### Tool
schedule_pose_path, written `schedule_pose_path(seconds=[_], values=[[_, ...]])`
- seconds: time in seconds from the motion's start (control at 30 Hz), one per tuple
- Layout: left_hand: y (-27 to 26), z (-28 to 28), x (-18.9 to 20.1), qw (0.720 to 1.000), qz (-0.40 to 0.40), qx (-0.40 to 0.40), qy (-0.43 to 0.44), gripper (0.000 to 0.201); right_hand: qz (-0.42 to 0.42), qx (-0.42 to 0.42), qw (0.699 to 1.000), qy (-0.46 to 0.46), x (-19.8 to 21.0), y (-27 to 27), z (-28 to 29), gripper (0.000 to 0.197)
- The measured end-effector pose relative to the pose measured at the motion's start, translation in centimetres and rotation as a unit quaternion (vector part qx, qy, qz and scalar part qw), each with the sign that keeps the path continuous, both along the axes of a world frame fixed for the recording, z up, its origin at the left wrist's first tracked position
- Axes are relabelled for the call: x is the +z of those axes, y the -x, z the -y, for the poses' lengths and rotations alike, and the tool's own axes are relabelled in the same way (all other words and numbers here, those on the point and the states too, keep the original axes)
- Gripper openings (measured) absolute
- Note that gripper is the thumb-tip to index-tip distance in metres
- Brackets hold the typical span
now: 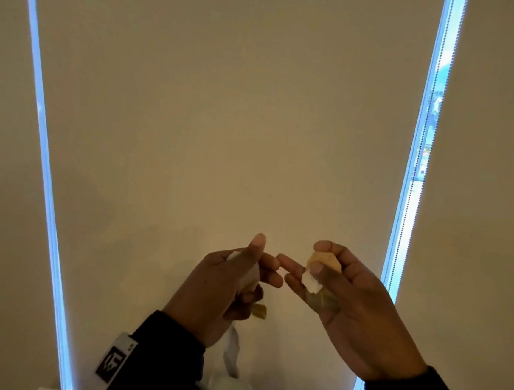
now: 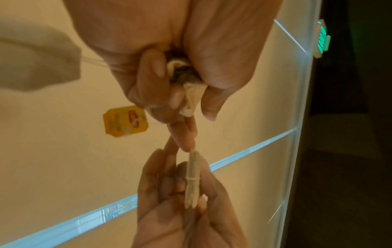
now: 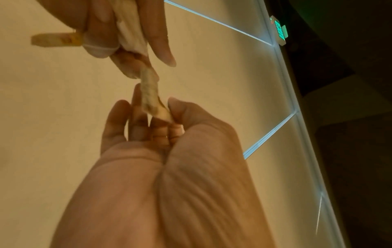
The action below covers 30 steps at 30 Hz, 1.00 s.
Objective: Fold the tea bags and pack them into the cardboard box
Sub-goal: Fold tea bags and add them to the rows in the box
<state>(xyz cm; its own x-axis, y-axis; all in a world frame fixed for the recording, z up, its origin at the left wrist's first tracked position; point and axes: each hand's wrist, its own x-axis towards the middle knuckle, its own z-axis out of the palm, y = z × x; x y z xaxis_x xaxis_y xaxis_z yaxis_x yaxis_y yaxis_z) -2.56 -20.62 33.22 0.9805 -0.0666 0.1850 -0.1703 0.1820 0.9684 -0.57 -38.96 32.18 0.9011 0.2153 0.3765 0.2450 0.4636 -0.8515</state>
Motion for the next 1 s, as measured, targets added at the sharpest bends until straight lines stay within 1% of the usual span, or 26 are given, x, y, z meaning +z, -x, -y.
schedule_pose_path(seconds=[0.07,0.13,0.23,0.27,0.33,0.37,0.4,0.43,0.47,0.5,0.53,0.57,0.6,0.63,0.7,0.73,0.77,0.83,0.87,1.0], values=[[-0.3,-0.1,-0.2,0.999,-0.027,-0.001,0.043,0.05,-0.014,0.03,0.998,-0.046,0.3,0.4,-0.1,0.023],[-0.5,-0.1,-0.2,0.996,-0.044,-0.012,0.076,0.05,-0.017,0.028,0.999,-0.036,0.4,0.7,-0.3,0.026],[-0.5,0.1,-0.1,0.995,-0.061,-0.026,0.075,0.052,-0.028,0.013,0.999,0.035,0.1,1.1,-0.7,0.028],[-0.5,0.2,-0.1,0.996,-0.063,-0.029,0.062,0.054,-0.029,0.014,0.997,0.068,0.0,1.2,-1.0,0.025],[-0.5,0.6,-0.1,0.997,-0.058,-0.033,0.027,0.06,-0.036,0.015,0.989,0.14,0.2,1.5,-1.9,0.011],[-0.4,0.7,-0.1,0.998,-0.051,-0.036,0.009,0.063,-0.028,-0.009,0.981,0.192,0.3,1.6,-2.2,0.002],[-0.4,0.9,-0.2,0.998,-0.044,-0.041,-0.003,0.066,0.0,-0.059,0.962,0.268,0.2,1.6,-2.5,0.007],[-0.4,1.0,-0.2,0.998,-0.041,-0.044,-0.005,0.068,0.054,-0.122,0.928,0.349,0.0,1.4,-2.7,0.019],[-0.4,1.2,-0.2,0.998,-0.041,-0.047,0.002,0.071,0.101,-0.172,0.891,0.407,-0.2,1.5,-2.9,0.03],[-0.4,1.3,-0.2,0.998,-0.039,-0.049,0.007,0.073,0.124,-0.199,0.872,0.43,-0.2,1.6,-3.0,0.037],[-0.3,1.4,-0.1,0.998,-0.037,-0.046,0.005,0.073,0.133,-0.212,0.863,0.438,-0.3,1.6,-2.9,0.04],[-0.3,1.4,0.0,0.999,-0.037,-0.04,-0.005,0.072,0.139,-0.224,0.86,0.437,-0.5,1.3,-2.8,0.038],[-0.3,1.5,0.1,0.999,-0.035,-0.033,-0.02,0.071,0.144,-0.231,0.861,0.429,-0.4,1.3,-2.7,0.033],[-0.3,1.5,0.1,0.999,-0.029,-0.028,-0.037,0.07,0.139,-0.226,0.871,0.414,-0.1,1.2,-2.7,0.025],[-0.5,1.4,0.0,0.997,-0.021,-0.022,-0.064,0.07,0.111,-0.209,0.899,0.368,0.4,1.3,-2.5,0.012],[-0.5,1.3,-0.1,0.997,-0.023,-0.019,-0.076,0.068,0.098,-0.2,0.91,0.349,0.6,1.4,-2.4,0.015],[-0.6,1.3,-0.1,0.996,-0.024,-0.016,-0.087,0.065,0.087,-0.192,0.918,0.336,0.7,1.5,-2.3,0.022],[-0.6,1.3,-0.1,0.996,-0.021,-0.013,-0.086,0.059,0.077,-0.187,0.925,0.322,0.7,1.5,-2.0,0.034],[-0.5,1.2,-0.1,0.996,-0.02,-0.015,-0.081,0.059,0.073,-0.186,0.928,0.313,0.8,1.5,-1.8,0.035],[-0.9,0.7,-0.4,0.999,-0.031,-0.009,-0.039,0.062,0.035,-0.174,0.95,0.258,1.3,1.2,-0.8,0.027]])
